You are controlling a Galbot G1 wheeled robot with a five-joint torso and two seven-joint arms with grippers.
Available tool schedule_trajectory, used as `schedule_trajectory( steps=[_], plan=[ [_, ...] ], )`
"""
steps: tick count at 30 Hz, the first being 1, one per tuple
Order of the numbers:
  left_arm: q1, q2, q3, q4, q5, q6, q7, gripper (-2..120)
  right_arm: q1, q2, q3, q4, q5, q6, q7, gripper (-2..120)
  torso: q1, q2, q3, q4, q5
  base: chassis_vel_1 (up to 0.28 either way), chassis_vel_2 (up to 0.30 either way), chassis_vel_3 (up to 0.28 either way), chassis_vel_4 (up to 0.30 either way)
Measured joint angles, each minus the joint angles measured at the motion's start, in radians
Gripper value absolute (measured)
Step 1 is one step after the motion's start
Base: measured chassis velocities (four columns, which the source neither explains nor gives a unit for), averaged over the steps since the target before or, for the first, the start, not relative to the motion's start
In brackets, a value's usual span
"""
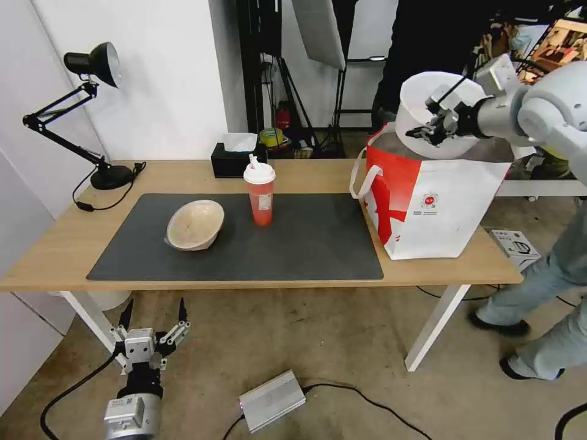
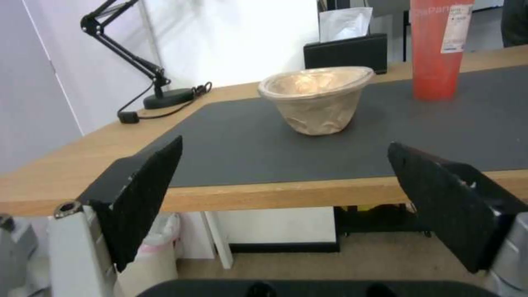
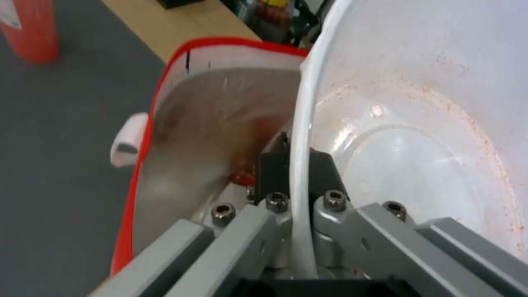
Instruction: Pick up the trash from the table and place it into the takeout bag.
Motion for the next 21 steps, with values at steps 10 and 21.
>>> schedule_trajectory(
  steps=[10, 21],
  plan=[
    [-0.003, -0.002, 0.003, 0.002, 0.001, 0.000, 0.000, 100, -0.053, -0.044, 0.029, 0.046, -0.004, 0.001, -0.008, 0, 0.000, 0.000, 0.000, 0.0001, 0.0000, 0.000, 0.000, 0.000, 0.000],
    [-0.009, -0.006, 0.010, 0.016, 0.005, 0.000, 0.000, 100, -0.082, -0.070, 0.057, 0.086, -0.003, 0.000, -0.013, 0, 0.000, 0.000, 0.000, 0.0001, -0.0001, 0.000, 0.000, 0.000, 0.000]
  ],
)
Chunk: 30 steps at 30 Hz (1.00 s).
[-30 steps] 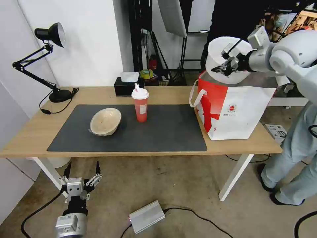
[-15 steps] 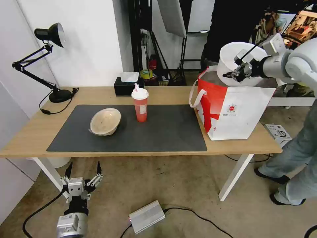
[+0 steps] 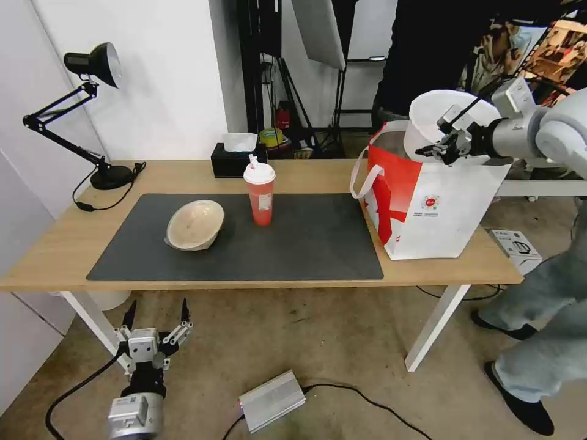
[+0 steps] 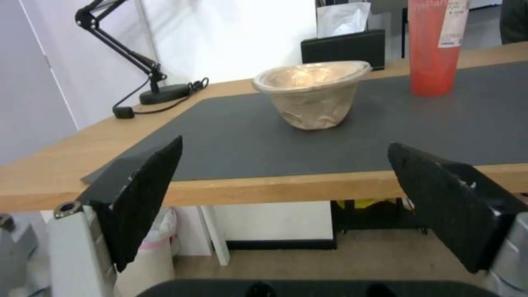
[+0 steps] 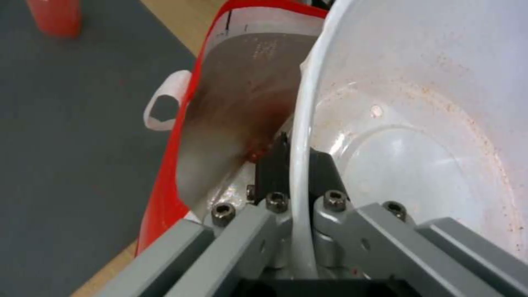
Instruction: Pick up the trash from the table and place it into the takeout bag.
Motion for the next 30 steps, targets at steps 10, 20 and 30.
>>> schedule_trajectory(
  steps=[10, 20, 30],
  plan=[
    [-0.003, -0.005, 0.007, 0.008, 0.006, 0.000, 0.000, 100, -0.006, -0.025, 0.002, 0.055, 0.005, -0.006, -0.013, 0, 0.000, 0.000, 0.000, 0.0000, 0.0000, 0.000, 0.000, 0.000, 0.000],
    [-0.001, -0.006, 0.007, 0.007, 0.008, 0.000, 0.000, 100, -0.028, -0.041, 0.002, 0.091, 0.005, -0.008, -0.019, 0, 0.000, 0.000, 0.000, 0.0000, 0.0000, 0.000, 0.000, 0.000, 0.000],
    [0.002, -0.005, 0.006, 0.003, 0.008, -0.001, 0.000, 100, -0.043, -0.045, 0.001, 0.101, -0.001, -0.009, -0.010, 0, 0.000, 0.000, 0.000, 0.0000, 0.0000, 0.000, 0.000, 0.000, 0.000]
  ],
)
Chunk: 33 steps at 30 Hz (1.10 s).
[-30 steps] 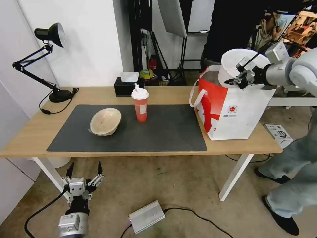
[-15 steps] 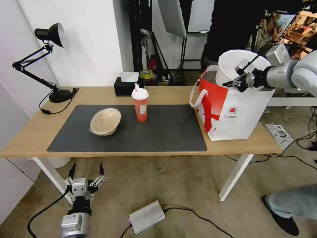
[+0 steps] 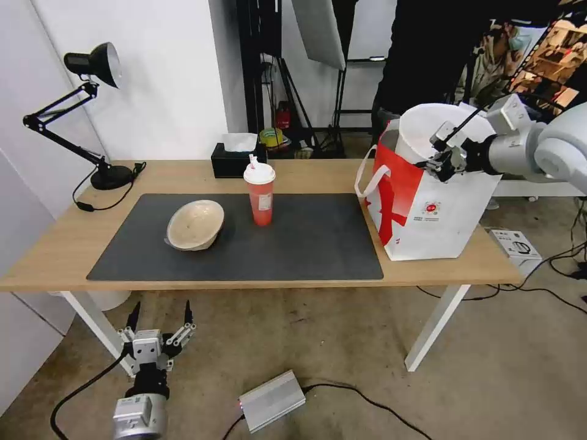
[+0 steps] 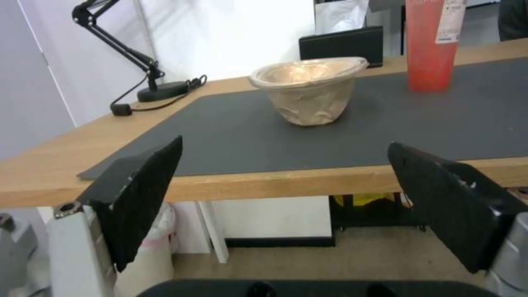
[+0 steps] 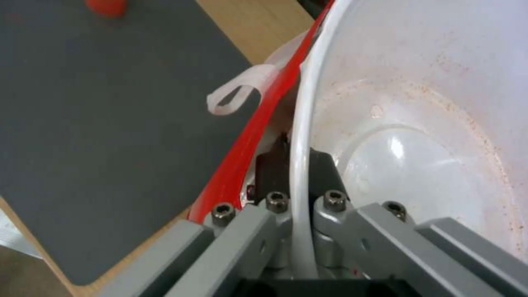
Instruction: Pick up the trash from the table and place it into the takeout bag.
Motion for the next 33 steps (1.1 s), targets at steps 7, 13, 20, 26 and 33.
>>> schedule_trajectory(
  steps=[7, 13, 20, 26, 33],
  plan=[
    [0.002, 0.000, 0.000, -0.002, 0.001, -0.001, 0.000, 100, 0.001, 0.000, 0.000, 0.001, -0.001, -0.002, 0.016, 19, 0.000, 0.000, 0.000, 0.0000, 0.0000, 0.000, 0.000, 0.000, 0.000],
    [0.004, 0.000, 0.001, -0.003, 0.004, -0.002, 0.000, 100, 0.008, 0.004, 0.000, -0.002, -0.002, -0.002, 0.017, 42, 0.000, 0.000, 0.000, 0.0000, 0.0000, 0.000, 0.000, 0.000, 0.000],
    [0.006, 0.002, 0.001, -0.007, 0.004, -0.002, 0.000, 100, 0.011, 0.006, -0.001, -0.003, -0.002, -0.003, 0.017, 65, 0.000, 0.000, 0.000, 0.0000, 0.0000, 0.000, 0.000, 0.000, 0.000],
    [0.007, 0.007, 0.000, -0.009, 0.005, -0.002, 0.000, 100, 0.011, 0.008, 0.000, -0.002, -0.002, -0.003, 0.018, 89, 0.000, 0.000, 0.000, 0.0000, 0.0000, 0.000, 0.000, 0.000, 0.000],
    [0.005, 0.011, -0.003, -0.009, 0.003, -0.002, -0.001, 100, 0.011, 0.025, 0.027, -0.008, 0.007, -0.003, 0.057, 97, 0.000, 0.000, 0.000, -0.0001, 0.0000, 0.000, 0.000, 0.000, 0.000]
  ],
)
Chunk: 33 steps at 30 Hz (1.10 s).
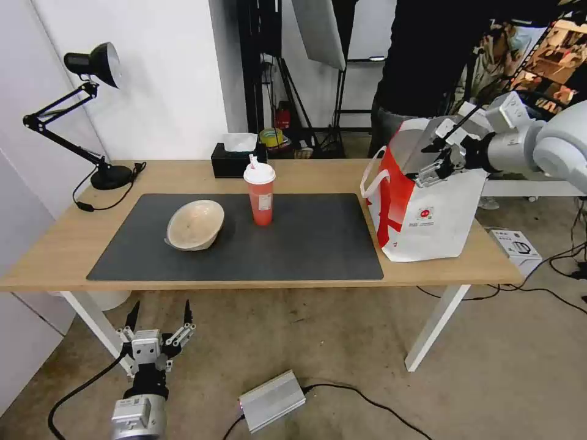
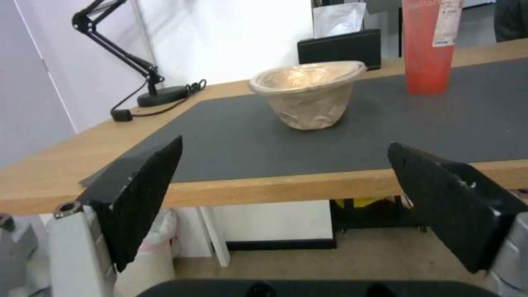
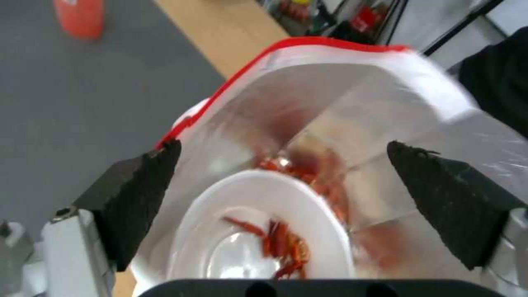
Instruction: Pick up the trash from the table and place it into the takeout bag.
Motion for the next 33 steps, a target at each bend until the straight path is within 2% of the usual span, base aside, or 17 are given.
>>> schedule_trajectory(
  steps=[8, 15, 24, 33],
  plan=[
    [-0.002, 0.003, -0.008, -0.002, -0.006, 0.000, 0.000, 100, 0.020, 0.062, 0.061, -0.037, 0.029, 0.000, 0.080, 100, 0.000, 0.000, 0.000, 0.0001, 0.0000, 0.000, 0.000, 0.000, 0.000],
    [-0.002, 0.003, -0.015, -0.006, -0.008, 0.002, -0.001, 100, 0.056, 0.119, 0.096, -0.036, 0.132, 0.001, 0.202, 100, 0.000, 0.000, 0.000, 0.0000, 0.0000, 0.000, 0.000, 0.000, 0.000],
    [0.001, 0.000, -0.024, -0.008, -0.009, 0.002, -0.001, 100, 0.109, 0.223, 0.111, 0.076, 0.332, 0.029, 0.431, 100, 0.000, 0.000, 0.000, 0.0002, -0.0003, 0.000, 0.000, 0.000, 0.000],
    [-0.001, -0.003, -0.025, -0.006, -0.009, 0.002, -0.002, 100, 0.120, 0.258, 0.132, 0.187, 0.438, 0.067, 0.570, 100, 0.000, 0.000, 0.000, 0.0002, -0.0001, 0.000, 0.000, 0.000, 0.000]
  ],
)
